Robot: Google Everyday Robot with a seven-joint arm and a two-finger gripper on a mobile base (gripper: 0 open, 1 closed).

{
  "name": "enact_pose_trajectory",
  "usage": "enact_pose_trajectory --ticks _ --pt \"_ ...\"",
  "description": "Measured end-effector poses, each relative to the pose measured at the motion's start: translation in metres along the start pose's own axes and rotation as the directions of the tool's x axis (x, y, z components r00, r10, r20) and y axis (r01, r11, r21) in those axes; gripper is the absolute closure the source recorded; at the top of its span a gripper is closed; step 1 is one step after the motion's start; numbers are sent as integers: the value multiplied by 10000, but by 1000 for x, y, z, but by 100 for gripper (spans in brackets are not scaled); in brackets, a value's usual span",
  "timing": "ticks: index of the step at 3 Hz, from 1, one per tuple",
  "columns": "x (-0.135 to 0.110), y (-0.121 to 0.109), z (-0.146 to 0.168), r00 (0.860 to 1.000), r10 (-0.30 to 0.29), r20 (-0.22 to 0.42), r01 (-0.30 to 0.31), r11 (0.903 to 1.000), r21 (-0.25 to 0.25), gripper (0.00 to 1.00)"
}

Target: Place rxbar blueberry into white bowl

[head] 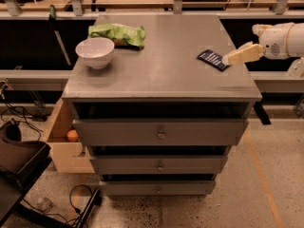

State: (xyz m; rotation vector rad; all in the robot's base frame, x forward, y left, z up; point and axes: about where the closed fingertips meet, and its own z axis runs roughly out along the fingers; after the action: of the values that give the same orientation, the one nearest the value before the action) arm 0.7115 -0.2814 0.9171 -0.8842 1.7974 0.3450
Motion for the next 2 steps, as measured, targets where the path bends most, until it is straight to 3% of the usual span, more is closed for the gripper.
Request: enact_pose_trajectory --ticks 1,2 --pt "-1 -1 30 9997 133 192 -127 9993 -348 0" --pt "10 -4 50 9995 280 135 -274 9989 -385 0"
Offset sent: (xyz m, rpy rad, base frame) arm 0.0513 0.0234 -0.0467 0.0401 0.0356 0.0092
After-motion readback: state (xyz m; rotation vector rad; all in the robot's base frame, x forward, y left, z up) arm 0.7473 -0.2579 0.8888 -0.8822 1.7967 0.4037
